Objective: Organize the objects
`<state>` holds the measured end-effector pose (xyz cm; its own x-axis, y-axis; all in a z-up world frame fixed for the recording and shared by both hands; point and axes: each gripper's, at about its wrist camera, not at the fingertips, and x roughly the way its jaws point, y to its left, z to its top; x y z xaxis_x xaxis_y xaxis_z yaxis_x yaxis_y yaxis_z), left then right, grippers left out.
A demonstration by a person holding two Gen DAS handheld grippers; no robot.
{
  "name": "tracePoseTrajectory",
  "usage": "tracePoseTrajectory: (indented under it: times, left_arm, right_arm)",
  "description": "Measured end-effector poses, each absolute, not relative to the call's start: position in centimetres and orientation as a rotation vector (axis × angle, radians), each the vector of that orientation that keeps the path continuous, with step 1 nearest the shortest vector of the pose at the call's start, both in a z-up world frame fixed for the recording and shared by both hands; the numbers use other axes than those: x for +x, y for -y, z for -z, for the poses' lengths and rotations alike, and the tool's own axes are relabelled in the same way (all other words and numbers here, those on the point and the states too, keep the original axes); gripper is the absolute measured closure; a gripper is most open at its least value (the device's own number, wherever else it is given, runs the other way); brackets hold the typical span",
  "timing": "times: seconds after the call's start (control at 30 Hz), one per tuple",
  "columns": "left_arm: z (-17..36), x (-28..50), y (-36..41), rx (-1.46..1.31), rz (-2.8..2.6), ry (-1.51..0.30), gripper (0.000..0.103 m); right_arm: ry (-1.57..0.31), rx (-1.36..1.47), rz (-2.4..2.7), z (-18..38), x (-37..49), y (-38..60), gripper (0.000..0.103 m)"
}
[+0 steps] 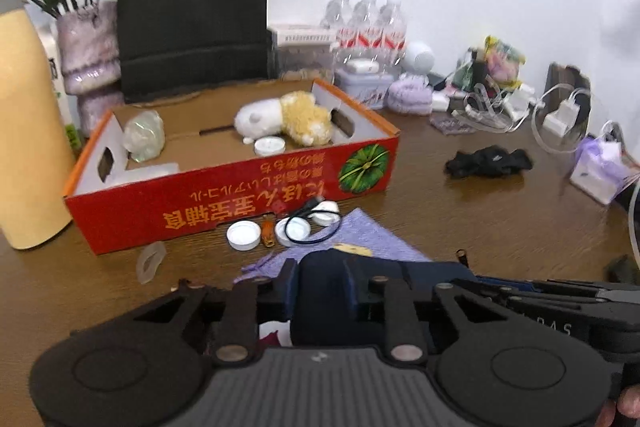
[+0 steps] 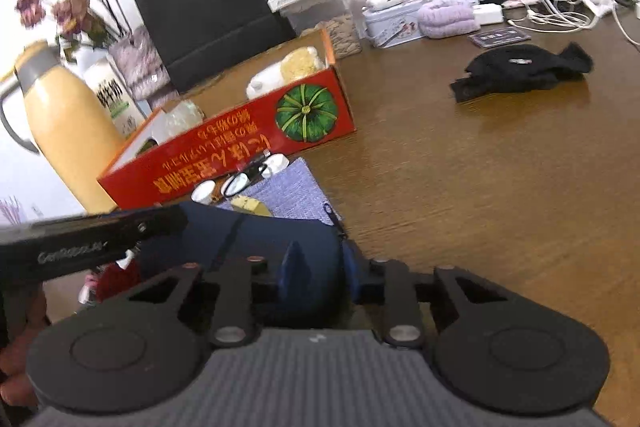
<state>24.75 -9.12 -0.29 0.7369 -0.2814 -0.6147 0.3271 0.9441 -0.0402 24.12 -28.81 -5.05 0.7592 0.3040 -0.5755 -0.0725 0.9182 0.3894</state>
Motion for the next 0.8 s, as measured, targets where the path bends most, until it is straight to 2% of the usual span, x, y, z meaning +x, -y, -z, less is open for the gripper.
tracePoseTrajectory:
  times: [0.2,0.43,0.57,0.63,0.7,0.8]
  left_arm:
    - [-1.5,17.3,10.1,0.090,0.316,-0.576,0.084]
    - [0.1,10.6,8.8,-0.052,0.323,-0.706,0.084]
    - [1.6,10.0,8.3,-0.058,0.300,-0.770,0.084]
    - [2.6,10.0,8.2,-0.045,0.281,-0.782,0.080]
    - [2.9,9.6,7.8,-0.041,0.264,-0.774,0.062]
    - [2.8,9.0,6.4,-0.076,0.241,-0.784,0.056]
  right_arm:
    - [-0.613,0.310,-0.214,1.9,18.6,29.7,0.078]
    - [-0.658,0.255,-0.239,1.2,11.7,30.8,0.078]
    - [-0.720,0.251,-0.268,2.3,11.1,30.9,0.078]
    - [-0.739,0.276,-0.282,3.4,11.7,30.8,0.076]
    - [-0.734,0.284,-0.266,4.5,12.1,30.4,0.072]
    - [-0.714,0.253,-0.265,4.4,11.4,29.6,0.066]
